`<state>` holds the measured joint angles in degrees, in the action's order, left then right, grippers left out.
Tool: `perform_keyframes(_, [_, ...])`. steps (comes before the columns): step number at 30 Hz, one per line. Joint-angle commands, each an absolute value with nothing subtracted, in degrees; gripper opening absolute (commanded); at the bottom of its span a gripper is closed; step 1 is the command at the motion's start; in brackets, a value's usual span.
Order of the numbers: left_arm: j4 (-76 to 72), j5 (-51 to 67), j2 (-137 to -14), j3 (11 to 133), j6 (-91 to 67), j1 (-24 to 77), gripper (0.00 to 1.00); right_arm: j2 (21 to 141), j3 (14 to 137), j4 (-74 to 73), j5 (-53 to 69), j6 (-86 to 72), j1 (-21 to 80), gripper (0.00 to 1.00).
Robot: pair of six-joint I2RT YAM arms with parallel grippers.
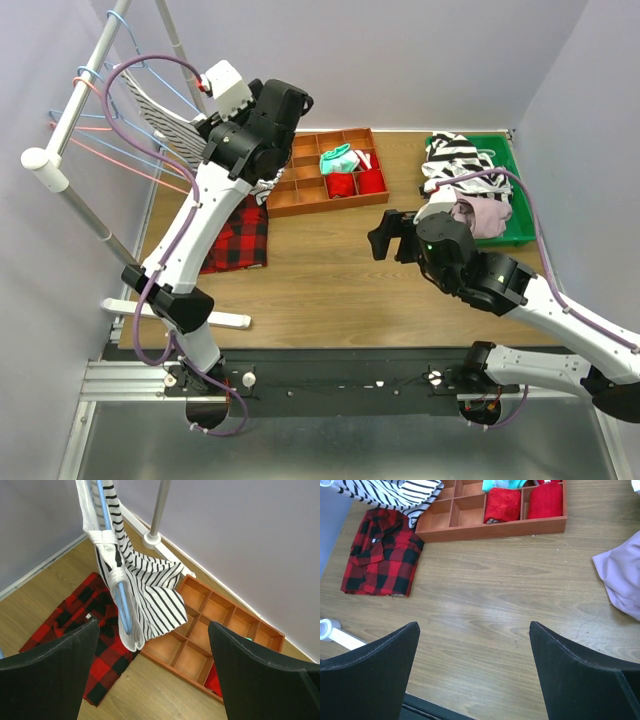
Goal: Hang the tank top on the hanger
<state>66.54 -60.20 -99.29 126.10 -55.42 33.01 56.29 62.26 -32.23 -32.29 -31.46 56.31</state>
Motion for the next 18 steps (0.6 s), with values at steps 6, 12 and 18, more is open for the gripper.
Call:
perform_keyframes(6, [59.42,-65.31,-97.64,128.32,-43.35,44.55,0.99,54.67,60.91,-31.11,-36.74,-31.2,56.69,0.99])
perform_keyframes(12, [53.28,-56.09,-98.26,123.24,-35.43,52.64,0.99,53.62,57.06,-31.73,-38.14,-33.31,56.69,0.99])
perform_keyframes(18, [46.95,-44.77,-92.73,104.18,-32.96,56.69,0.99,50.02,52.83,-32.87,-38.76,-36.21,56.69,0.99])
